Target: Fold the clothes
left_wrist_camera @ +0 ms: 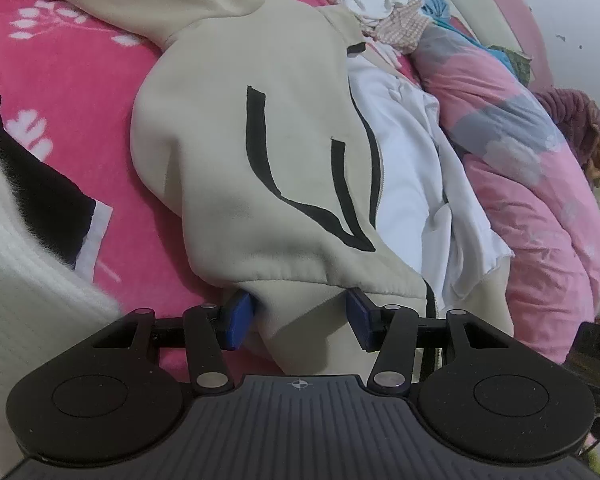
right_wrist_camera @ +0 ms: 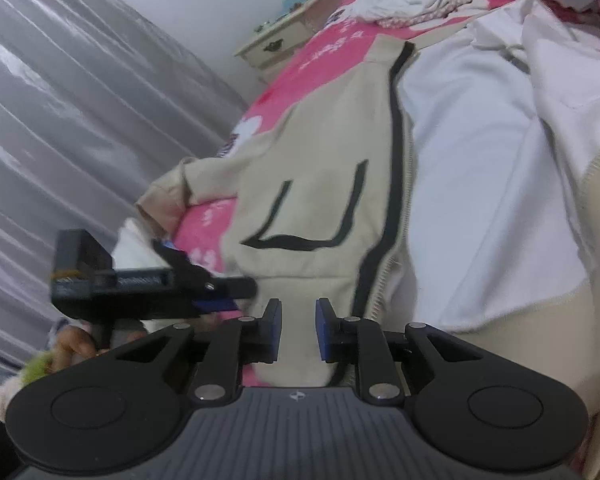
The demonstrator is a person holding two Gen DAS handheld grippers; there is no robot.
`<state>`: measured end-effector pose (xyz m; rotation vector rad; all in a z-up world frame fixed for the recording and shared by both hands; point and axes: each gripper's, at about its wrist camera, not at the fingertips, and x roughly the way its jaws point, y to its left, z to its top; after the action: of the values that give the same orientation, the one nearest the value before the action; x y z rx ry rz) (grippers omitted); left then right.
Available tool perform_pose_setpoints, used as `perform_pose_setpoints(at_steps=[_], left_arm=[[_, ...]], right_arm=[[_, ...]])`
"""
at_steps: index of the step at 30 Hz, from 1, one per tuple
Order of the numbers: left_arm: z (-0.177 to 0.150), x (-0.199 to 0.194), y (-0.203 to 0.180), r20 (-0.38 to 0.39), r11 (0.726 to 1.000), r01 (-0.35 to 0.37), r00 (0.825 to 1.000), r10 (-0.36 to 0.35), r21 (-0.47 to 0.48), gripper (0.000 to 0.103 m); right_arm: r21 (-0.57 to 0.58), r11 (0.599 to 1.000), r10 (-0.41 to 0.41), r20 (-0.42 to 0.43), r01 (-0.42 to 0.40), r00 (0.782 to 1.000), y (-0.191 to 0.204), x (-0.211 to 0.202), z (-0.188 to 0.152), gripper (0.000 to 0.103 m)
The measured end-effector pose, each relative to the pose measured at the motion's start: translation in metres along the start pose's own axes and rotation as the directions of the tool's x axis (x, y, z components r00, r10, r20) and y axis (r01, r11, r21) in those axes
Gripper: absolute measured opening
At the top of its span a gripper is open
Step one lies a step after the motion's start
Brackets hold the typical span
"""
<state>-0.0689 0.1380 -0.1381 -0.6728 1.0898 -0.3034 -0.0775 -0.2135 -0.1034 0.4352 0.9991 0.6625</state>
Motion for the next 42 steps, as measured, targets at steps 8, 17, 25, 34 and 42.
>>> perform_pose_setpoints(at_steps=[8,17,25,34,42], left_arm=[[0.004,0.003,0.002,0.002,1.000,0.019,1.000,-0.019,-0.022,0.050],[0.003,0.003,0.005,0.006,0.999,0.023,1.000,-0.023,-0.026,0.050],[0.006,0.005,0.012,0.004,0.997,0.040,0.999,-0.040,-0.059,0.050],[0.006,0.008,0.015,0.001,0.997,0.038,0.999,-0.038,-0.068,0.050],[0.005,0.009,0.014,-0.003,0.998,0.031,0.999,-0.032,-0.063,0.051]], right_arm=[[0.125,0.990,-0.070,0.029,0.066,0.997,-0.031,-0.001,0.005,0.046],[-0.029,0.999,0.026,0.089,-0.023,0.996,0.006,-0.012,-0.001,0.046],[0.041,0.999,-0.013,0.070,0.010,0.997,-0.003,-0.006,-0.008,0.046],[0.139,0.990,-0.039,-0.002,0.039,0.999,-0.025,0.022,-0.003,0.046],[-0.048,0.998,-0.023,0.118,0.028,0.993,0.009,0.000,0.000,0.046]])
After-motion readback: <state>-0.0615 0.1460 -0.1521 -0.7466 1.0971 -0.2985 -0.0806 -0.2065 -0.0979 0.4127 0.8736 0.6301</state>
